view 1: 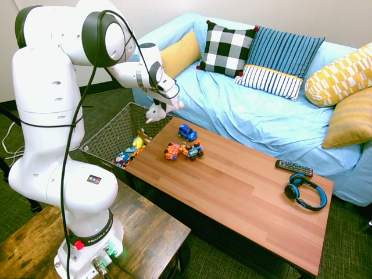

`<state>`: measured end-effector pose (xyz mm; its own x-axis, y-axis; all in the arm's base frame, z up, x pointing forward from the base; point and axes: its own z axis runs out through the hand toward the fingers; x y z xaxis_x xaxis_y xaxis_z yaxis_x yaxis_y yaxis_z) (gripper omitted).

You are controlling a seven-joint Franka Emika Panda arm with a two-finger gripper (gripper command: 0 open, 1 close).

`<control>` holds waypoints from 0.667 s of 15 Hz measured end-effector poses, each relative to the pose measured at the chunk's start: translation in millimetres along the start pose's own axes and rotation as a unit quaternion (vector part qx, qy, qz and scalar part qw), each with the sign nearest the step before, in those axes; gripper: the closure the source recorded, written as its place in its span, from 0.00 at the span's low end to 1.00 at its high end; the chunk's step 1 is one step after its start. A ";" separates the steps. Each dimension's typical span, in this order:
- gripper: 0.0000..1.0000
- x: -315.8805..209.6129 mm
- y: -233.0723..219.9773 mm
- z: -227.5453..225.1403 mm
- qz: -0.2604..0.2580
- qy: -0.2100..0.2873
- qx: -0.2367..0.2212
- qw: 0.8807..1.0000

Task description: Put the stuffed toy in the basket

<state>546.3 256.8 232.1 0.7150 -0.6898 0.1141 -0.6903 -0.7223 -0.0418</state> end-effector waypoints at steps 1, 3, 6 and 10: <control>1.00 -21.9 -16.4 13.9 -0.011 -0.003 -0.004 1.000; 1.00 -58.7 -42.5 43.5 -0.031 -0.009 -0.015 0.999; 1.00 -97.5 -73.1 80.5 -0.049 -0.016 -0.020 0.998; 0.00 -114.5 -93.2 105.4 -0.052 -0.021 -0.040 0.998</control>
<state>540.5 397.9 118.4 0.7863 -0.6135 0.0723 -0.6172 -0.7854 0.0477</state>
